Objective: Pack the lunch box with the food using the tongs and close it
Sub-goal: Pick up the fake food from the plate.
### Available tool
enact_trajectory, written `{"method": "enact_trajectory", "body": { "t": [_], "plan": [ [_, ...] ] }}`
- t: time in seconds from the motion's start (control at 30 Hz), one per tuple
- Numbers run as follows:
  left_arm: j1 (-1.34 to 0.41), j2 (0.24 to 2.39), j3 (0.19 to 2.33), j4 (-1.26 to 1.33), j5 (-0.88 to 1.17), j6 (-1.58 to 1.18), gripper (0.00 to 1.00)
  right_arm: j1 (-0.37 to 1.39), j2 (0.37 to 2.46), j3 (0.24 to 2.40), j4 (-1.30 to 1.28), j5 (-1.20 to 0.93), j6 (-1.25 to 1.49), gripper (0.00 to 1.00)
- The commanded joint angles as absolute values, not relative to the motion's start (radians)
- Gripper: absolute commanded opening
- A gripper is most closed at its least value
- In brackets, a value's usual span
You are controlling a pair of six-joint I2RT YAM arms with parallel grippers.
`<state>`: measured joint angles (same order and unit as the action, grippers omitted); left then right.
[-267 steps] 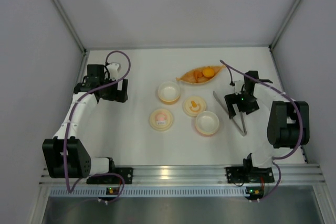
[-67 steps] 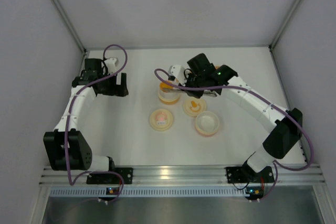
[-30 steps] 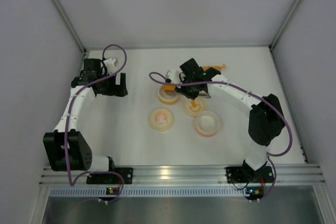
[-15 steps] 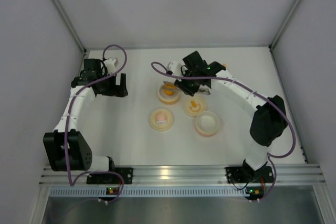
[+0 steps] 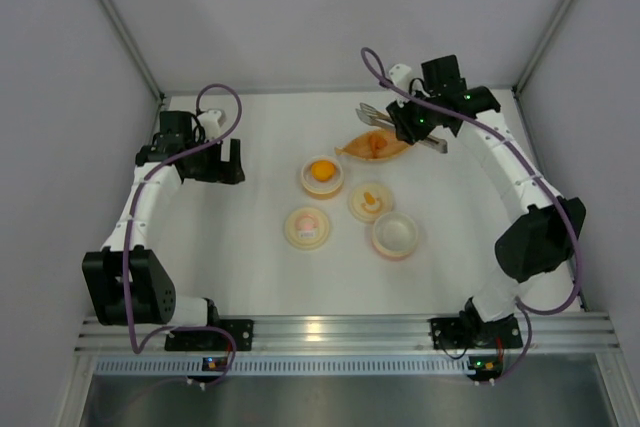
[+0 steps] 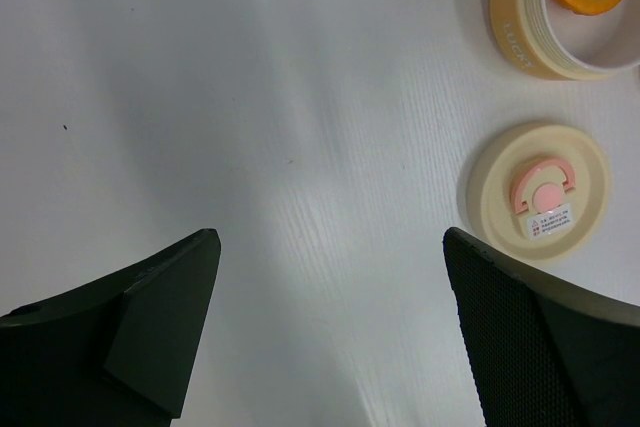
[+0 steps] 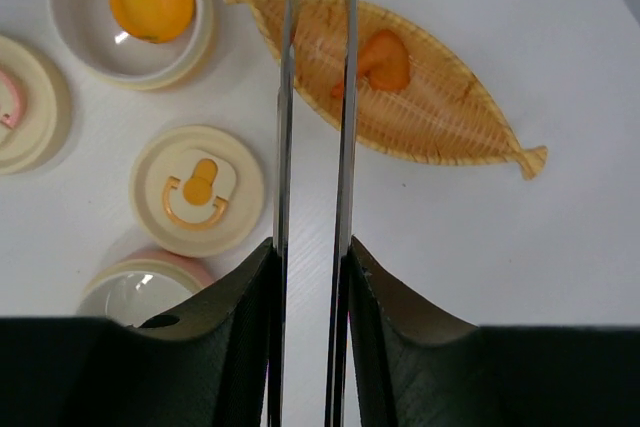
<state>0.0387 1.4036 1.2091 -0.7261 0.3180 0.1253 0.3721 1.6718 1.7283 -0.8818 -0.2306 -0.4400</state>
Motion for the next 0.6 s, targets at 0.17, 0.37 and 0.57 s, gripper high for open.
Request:
{"method": "enact_trajectory", "body": {
  "t": [0.17,0.37,0.57],
  "plan": [
    [0.043,1.413,1.241,-0.723,0.337,0.123,0.98,0.232,1.694,1.721,-0.957,-0.261,-0.344,0.3],
    [0.041,1.428,1.236,-0.718,0.339,0.112,0.98,0.239,1.684,1.657,-0.943,-0.276,-0.203,0.29],
    [0.044,1.44,1.241,-0.715,0.325,0.101,0.98,0.3,1.692,1.614,-0.885,-0.189,-0.112,0.28]
  ]
}}
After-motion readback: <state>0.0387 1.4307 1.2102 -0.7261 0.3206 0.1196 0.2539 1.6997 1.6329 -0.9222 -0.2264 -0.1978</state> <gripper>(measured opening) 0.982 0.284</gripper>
